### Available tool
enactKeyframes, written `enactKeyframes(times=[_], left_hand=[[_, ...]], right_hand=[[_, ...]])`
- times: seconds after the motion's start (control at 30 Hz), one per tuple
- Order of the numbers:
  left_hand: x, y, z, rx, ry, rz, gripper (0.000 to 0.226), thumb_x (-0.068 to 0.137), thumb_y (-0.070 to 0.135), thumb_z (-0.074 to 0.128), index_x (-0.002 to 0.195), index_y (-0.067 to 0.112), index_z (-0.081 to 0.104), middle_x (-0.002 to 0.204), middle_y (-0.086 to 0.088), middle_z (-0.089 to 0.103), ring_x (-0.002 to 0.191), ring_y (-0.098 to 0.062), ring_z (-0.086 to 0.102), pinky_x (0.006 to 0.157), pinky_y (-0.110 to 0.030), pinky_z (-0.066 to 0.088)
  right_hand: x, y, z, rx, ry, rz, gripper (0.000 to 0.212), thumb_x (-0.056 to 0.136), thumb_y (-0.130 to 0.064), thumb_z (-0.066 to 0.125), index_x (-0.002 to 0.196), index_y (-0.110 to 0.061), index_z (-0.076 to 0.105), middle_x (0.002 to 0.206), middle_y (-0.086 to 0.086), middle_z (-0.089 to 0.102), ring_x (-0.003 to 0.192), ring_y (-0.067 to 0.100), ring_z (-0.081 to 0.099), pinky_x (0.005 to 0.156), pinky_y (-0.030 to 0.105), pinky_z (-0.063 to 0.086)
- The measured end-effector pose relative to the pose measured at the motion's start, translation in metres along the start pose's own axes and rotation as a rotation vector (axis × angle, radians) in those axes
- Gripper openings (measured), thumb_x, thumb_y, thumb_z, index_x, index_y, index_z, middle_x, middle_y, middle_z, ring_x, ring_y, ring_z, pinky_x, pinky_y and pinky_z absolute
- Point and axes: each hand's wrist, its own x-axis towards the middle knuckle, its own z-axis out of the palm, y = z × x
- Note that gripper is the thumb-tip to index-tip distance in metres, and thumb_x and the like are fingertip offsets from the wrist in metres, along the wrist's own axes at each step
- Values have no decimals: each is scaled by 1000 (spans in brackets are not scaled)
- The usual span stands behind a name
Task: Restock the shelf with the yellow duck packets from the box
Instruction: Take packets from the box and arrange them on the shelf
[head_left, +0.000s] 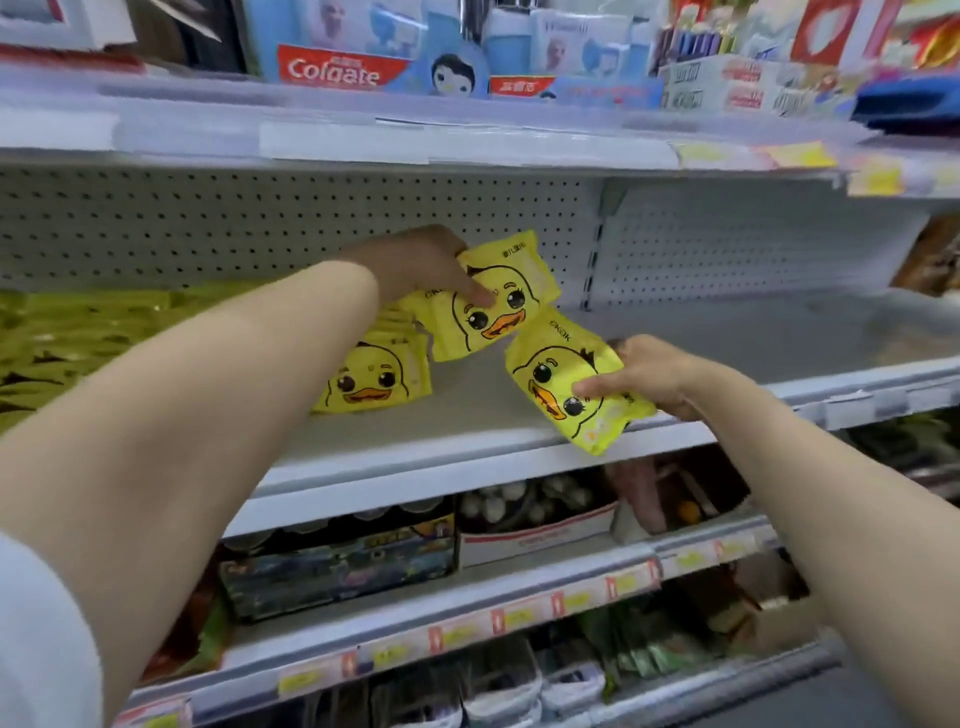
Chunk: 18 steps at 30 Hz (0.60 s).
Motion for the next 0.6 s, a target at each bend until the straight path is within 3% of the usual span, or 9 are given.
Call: enactKeyframes(times=[0.1,0.27,0.37,0.6], left_hand=[[47,1,-6,122,37,20,59,61,42,90,108,13,69,97,-4,74,87,-25,71,84,-47,58],[117,-16,-20,277,45,59,56,62,37,90,106,9,70,102,-9,72,89,-28,70,85,-45,57],[151,-31,-20,375,8,56,57,62,37,89,108,10,69,105,-7,71,91,-26,68,85,-43,57],[209,-67,3,518,-42,-25,73,65,42,87,124,9,59,122,-5,61,107,-26,59,88,-34,51]], right_hand=[[32,3,-27,-38,68,13,61,56,-33,96,110,-15,73,99,1,77,92,22,74,90,40,57],[73,7,-51,-84,107,-19,41,68,-22,88,106,-18,74,98,2,77,92,26,74,90,47,57],[94,13,-59,-55,108,-32,34,72,-14,84,104,-18,75,97,3,78,91,27,74,88,45,58],[142,25,-81,-180,12,-27,34,71,-17,86,104,-16,76,92,2,78,85,23,75,84,43,59]])
